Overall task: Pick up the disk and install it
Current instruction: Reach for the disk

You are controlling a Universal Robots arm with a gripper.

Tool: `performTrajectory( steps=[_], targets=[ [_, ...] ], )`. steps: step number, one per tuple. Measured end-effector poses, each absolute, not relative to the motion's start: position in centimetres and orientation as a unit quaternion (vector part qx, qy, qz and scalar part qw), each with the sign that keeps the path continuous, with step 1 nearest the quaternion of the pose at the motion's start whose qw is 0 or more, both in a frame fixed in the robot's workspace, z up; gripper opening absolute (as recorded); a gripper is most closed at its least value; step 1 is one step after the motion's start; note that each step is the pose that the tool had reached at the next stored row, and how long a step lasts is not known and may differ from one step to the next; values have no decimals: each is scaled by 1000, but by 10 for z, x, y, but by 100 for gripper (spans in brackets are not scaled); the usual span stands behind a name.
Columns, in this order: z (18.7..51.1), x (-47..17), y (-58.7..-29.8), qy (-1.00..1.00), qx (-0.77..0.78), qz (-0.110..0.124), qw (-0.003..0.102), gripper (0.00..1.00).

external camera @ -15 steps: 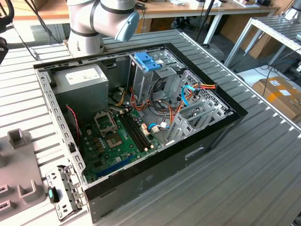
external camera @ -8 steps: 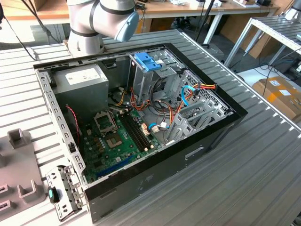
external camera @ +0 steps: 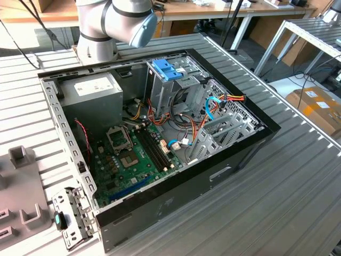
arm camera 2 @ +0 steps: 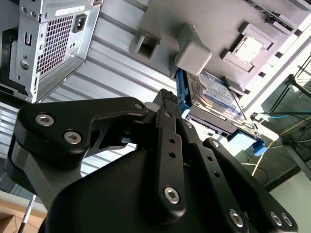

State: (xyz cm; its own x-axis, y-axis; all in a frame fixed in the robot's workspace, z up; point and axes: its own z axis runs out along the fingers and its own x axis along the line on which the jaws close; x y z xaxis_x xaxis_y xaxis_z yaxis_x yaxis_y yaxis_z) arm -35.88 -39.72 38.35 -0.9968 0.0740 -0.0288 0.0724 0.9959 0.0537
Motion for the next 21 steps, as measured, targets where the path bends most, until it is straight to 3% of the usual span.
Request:
performTrajectory(
  steps=[21],
  targets=[
    [382, -399, -397, 999, 37, 26, 15, 11]
  ],
)
